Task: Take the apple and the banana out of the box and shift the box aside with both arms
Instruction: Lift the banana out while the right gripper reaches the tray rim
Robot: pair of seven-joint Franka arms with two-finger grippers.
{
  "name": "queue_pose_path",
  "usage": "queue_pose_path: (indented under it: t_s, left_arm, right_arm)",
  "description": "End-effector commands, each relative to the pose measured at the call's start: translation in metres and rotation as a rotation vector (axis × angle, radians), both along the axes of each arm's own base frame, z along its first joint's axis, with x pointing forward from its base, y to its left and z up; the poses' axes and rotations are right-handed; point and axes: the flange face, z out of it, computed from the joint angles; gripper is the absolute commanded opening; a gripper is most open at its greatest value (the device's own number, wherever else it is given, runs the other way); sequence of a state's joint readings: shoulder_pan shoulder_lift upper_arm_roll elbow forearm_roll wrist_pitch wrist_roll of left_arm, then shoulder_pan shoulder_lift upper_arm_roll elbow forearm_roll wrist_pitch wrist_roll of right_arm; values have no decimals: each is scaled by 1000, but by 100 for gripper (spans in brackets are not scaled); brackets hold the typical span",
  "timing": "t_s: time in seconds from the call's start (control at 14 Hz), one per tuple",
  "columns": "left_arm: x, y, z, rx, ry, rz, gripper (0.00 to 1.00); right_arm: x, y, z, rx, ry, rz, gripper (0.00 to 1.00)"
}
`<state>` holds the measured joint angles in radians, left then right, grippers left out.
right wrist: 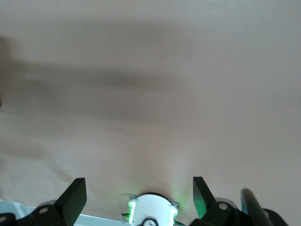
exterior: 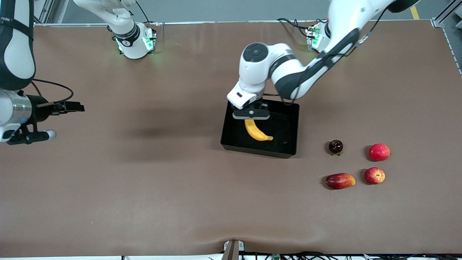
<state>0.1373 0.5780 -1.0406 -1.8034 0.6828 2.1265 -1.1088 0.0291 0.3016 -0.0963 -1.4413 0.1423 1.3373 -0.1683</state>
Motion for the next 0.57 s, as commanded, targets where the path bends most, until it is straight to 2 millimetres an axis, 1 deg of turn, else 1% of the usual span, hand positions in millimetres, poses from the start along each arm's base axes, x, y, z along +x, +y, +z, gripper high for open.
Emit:
queue_pose_path:
  t_s: [0.0, 0.07, 0.21, 0.36, 0.43, 0.5]
  left_arm:
    - [22, 58, 30, 26, 37, -56, 0]
    - [28, 81, 34, 72, 68, -86, 0]
    - [43, 126, 39, 121, 117, -149, 0]
    - [53, 167, 32, 134, 146, -143, 0]
    - [56, 188, 23, 143, 167, -138, 0]
    - [58, 211, 13, 156, 191, -164, 0]
  right_arm:
    - [2, 19, -7, 49, -4, -8, 100]
    - [2, 34, -11, 50, 12, -45, 100]
    - [0, 77, -15, 12, 43, -170, 100]
    - [0, 123, -22, -23, 13, -203, 100]
    - [-2, 145, -30, -33, -3, -215, 100]
    - [-6, 175, -39, -46, -26, -218, 100]
